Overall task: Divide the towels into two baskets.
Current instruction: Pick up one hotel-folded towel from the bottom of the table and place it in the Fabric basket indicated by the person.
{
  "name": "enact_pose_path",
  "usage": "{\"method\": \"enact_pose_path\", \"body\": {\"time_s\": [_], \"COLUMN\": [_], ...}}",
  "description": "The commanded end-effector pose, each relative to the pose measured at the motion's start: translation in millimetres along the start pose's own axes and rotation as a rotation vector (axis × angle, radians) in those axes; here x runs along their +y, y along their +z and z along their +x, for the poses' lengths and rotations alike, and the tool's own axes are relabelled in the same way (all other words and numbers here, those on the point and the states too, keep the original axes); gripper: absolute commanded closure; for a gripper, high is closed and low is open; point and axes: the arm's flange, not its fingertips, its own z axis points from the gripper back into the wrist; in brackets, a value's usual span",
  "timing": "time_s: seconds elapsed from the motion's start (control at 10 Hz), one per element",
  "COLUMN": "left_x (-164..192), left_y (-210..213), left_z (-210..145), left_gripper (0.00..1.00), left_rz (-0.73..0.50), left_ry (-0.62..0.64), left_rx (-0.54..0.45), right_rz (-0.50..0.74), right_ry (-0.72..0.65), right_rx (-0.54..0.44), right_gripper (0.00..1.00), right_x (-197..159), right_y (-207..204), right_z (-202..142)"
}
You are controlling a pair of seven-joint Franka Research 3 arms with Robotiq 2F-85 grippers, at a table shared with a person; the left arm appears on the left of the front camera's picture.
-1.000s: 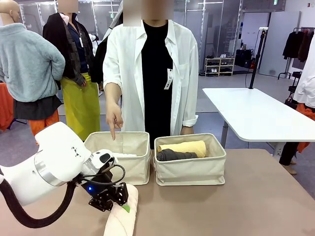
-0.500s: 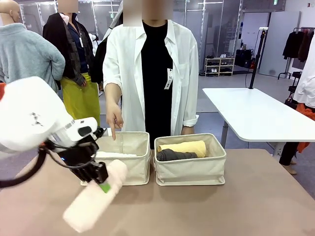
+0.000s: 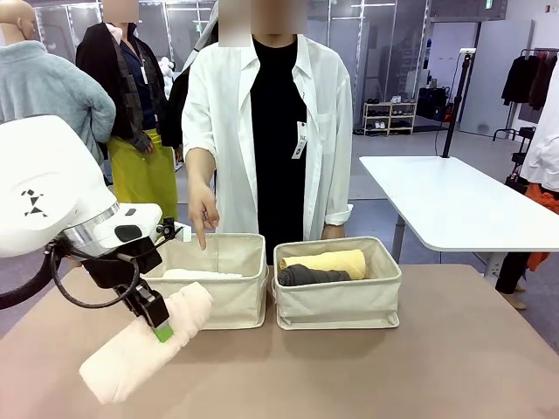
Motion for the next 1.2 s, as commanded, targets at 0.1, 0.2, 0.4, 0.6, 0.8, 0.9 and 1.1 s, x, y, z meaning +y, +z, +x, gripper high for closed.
{"method": "enact_pose_path", "body": {"time_s": [0.1, 0.2, 0.4, 0.6, 0.8, 0.9, 1.1], "left_x": [6, 9, 10, 21, 46, 62, 86], "left_y": [17, 33, 49, 58, 64, 63, 52], "left_z": [-3, 11, 56, 101, 144, 169, 198], "left_gripper": [0.66, 0.66, 0.66, 0.66, 0.66, 0.66, 0.66], "left_rz": [0.077, 0.148, 0.222, 0.240, 0.318, 0.352, 0.362], "left_ry": [-0.145, -0.244, -0.424, -0.494, -0.549, -0.591, -0.684], "left_rx": [-0.035, -0.092, -0.123, -0.098, -0.048, -0.015, 0.058], "right_rz": [-0.011, -0.011, -0.011, -0.011, -0.011, -0.011, -0.011], "right_ry": [-0.006, -0.006, -0.006, -0.006, -0.006, -0.006, -0.006], "right_rx": [0.010, 0.010, 0.010, 0.010, 0.010, 0.010, 0.010], "right_gripper": [0.00, 0.00, 0.00, 0.00, 0.00, 0.00, 0.00], "right_x": [5, 5, 5, 5, 5, 5, 5], "right_y": [-2, -2, -2, -2, -2, -2, -2], "right_z": [-4, -4, -4, -4, -4, -4, -4]}}
